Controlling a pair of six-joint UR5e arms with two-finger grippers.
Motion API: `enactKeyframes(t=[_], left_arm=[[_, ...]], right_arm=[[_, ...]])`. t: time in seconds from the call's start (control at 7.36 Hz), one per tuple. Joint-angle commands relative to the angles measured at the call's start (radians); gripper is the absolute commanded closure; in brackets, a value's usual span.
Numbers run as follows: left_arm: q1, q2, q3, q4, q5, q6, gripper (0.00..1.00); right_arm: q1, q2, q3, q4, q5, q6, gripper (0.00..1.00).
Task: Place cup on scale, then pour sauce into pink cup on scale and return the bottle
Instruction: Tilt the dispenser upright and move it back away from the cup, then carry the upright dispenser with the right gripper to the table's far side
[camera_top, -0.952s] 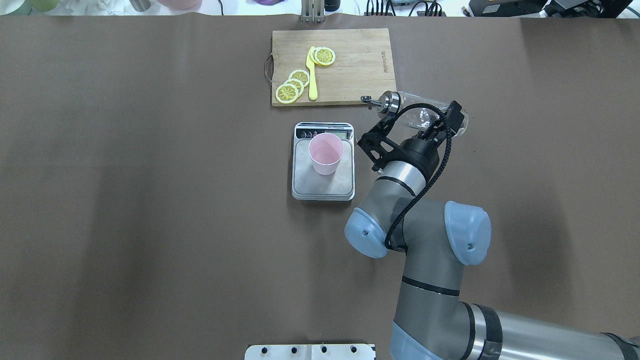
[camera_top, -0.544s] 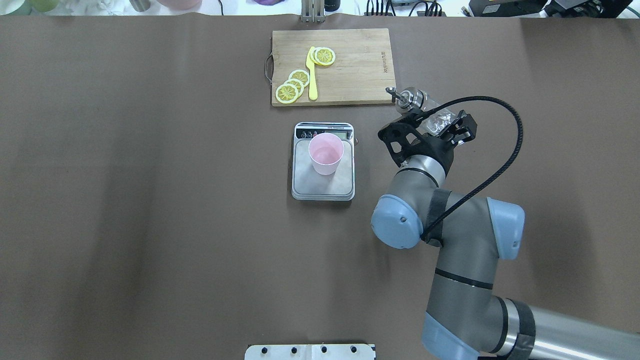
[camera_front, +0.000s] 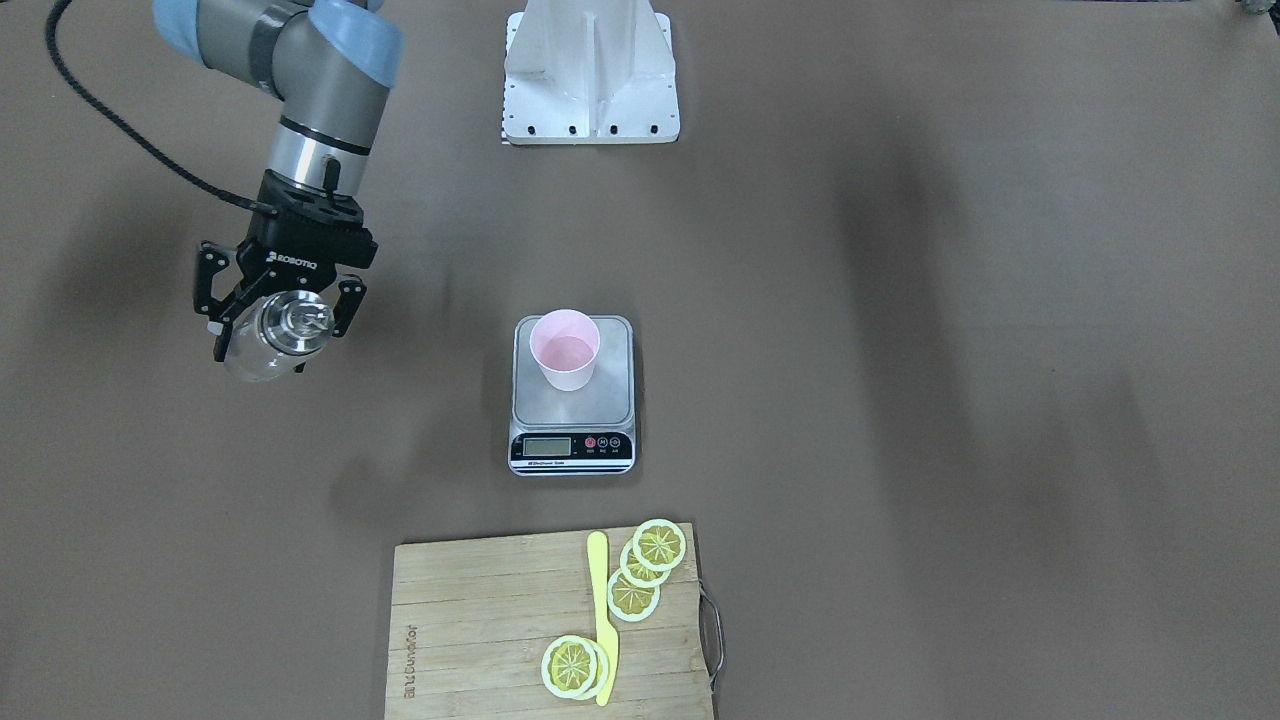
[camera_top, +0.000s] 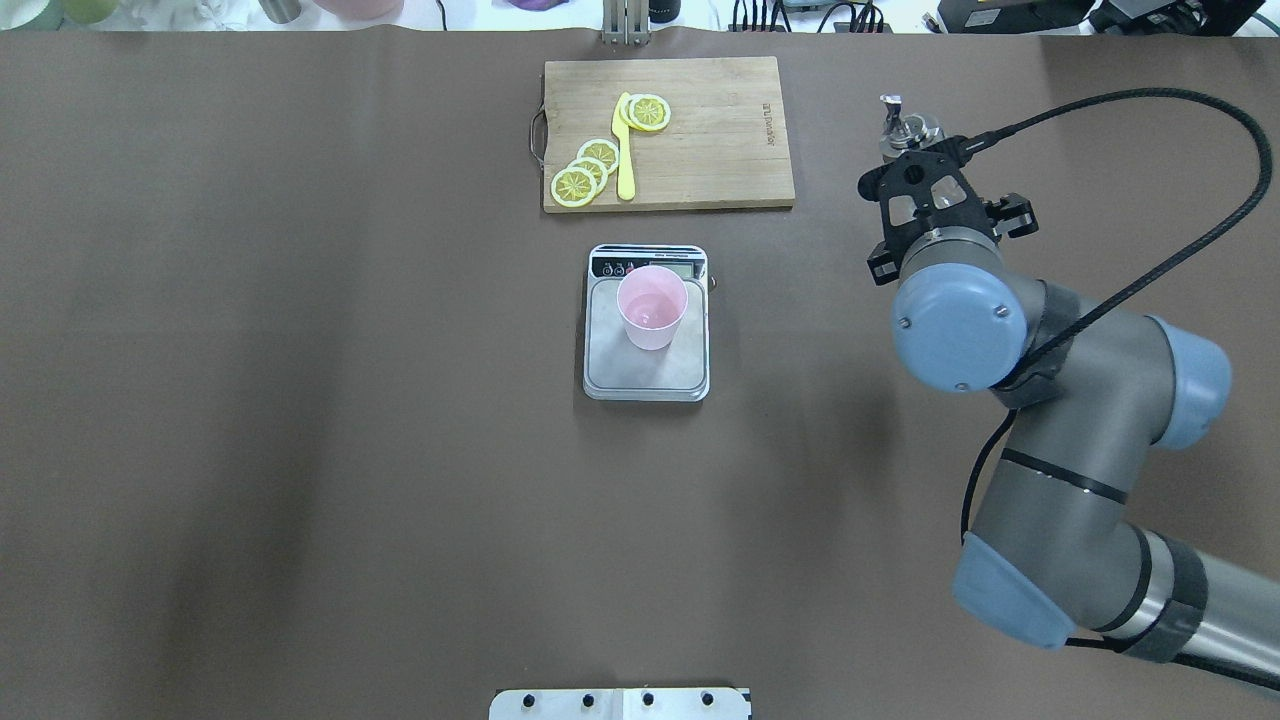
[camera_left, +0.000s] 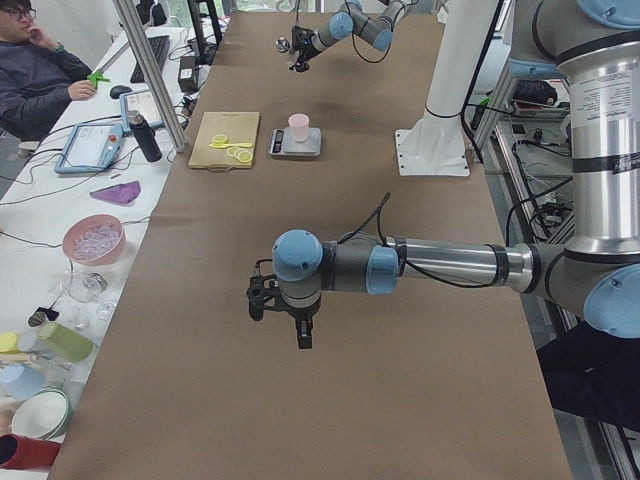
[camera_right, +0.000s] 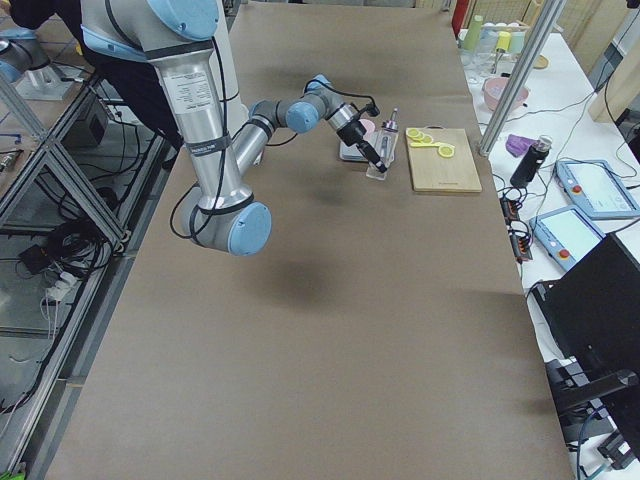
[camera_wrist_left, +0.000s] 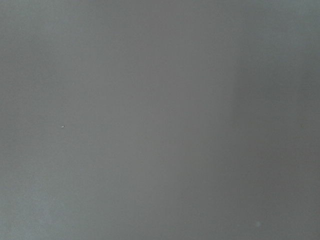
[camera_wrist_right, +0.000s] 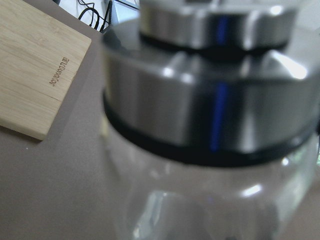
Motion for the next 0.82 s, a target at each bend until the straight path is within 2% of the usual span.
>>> enactKeyframes(t=[0.0,0.41,0.68], left_arm=[[0.002,-0.016,-0.001,0.0,-0.001,-0.001,0.02],[0.002,-0.027,-0.001,0.0,0.004,0.001,0.02],[0.002,-0.027,-0.007,-0.002,0.002,0.001,0.02]], right_arm=[[0.08,-0.159,-0.004,0.301,0.137,-0.015,1.0],[0.11,-0.366,-0.076,0.724,0.161,-0.003,1.0],[0.123,-0.408,-0.226,1.025,0.162,0.02,1.0]])
